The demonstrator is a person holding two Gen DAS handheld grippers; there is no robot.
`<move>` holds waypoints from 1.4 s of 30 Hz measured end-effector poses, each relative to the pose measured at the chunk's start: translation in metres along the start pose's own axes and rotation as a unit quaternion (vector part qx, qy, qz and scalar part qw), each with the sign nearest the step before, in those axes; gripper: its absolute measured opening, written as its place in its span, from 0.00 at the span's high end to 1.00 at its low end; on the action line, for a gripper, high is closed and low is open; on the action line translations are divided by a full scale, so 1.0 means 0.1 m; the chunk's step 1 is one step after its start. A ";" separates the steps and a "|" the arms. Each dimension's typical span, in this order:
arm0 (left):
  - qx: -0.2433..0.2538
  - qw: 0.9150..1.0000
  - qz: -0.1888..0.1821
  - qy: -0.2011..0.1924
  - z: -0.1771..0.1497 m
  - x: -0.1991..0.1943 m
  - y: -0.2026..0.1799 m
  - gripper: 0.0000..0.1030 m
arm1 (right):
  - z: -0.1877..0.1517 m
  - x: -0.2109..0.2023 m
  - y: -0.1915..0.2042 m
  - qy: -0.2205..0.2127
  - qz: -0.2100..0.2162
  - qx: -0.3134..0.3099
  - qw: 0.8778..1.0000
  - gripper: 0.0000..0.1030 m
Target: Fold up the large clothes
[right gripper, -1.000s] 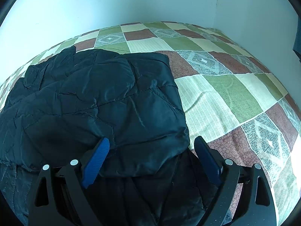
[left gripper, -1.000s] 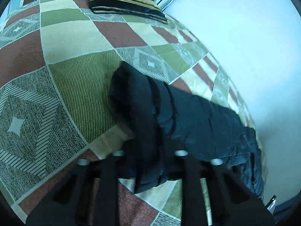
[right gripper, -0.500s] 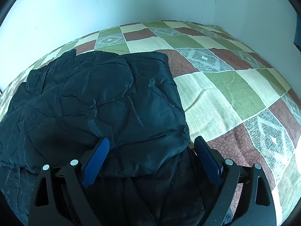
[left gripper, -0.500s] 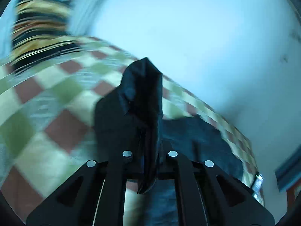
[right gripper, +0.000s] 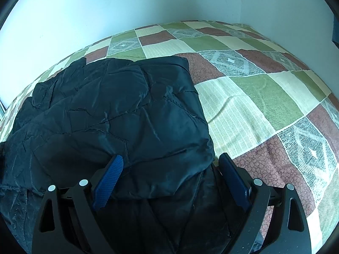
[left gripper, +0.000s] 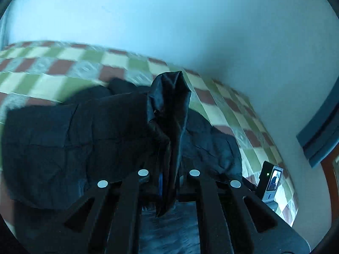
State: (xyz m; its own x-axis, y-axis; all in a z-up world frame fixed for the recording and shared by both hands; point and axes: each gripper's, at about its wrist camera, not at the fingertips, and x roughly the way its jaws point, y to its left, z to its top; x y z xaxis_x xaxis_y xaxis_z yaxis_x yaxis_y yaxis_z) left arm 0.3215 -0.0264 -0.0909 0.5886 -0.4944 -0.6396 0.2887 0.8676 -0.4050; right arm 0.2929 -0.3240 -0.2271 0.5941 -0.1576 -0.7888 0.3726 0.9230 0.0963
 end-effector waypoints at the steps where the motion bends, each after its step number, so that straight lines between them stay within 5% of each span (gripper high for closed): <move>1: 0.001 1.000 -0.004 0.010 -0.02 0.13 -0.06 0.93 | 0.00 0.00 0.00 0.000 0.001 0.000 1.000 0.12; 9: 0.024 0.997 -0.025 0.069 -0.26 0.88 -0.57 0.93 | 0.00 -0.01 0.00 0.000 0.002 0.002 1.000 0.12; 20: 0.025 0.993 -0.028 0.114 -0.38 1.37 -0.75 0.92 | 0.00 0.00 -0.01 0.001 0.003 0.001 1.000 0.12; 26: 0.025 0.994 -0.035 0.105 -0.38 1.25 -0.80 0.88 | 0.00 0.00 -0.01 0.002 0.003 0.001 1.000 0.12; 33: 0.015 0.996 -0.042 0.071 -0.28 0.75 -0.68 0.63 | 0.00 0.01 0.00 0.003 0.002 0.001 1.000 0.12; 37: 0.031 0.999 -0.006 0.040 -0.22 0.42 -0.48 0.55 | 0.01 0.01 0.00 0.005 0.002 0.001 1.000 0.12; 42: 0.057 0.993 0.107 0.012 -0.22 0.10 0.08 0.51 | 0.09 -0.15 -0.08 0.011 -0.006 0.009 1.000 0.12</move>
State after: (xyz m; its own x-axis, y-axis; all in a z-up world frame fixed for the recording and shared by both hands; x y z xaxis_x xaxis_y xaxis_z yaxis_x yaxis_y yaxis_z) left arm 0.3132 -0.0255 -0.1150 0.6278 -0.2990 -0.7186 0.2440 0.9523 -0.1830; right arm 0.2874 -0.3322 -0.2112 0.5742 -0.1603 -0.8029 0.3919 0.9148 0.0976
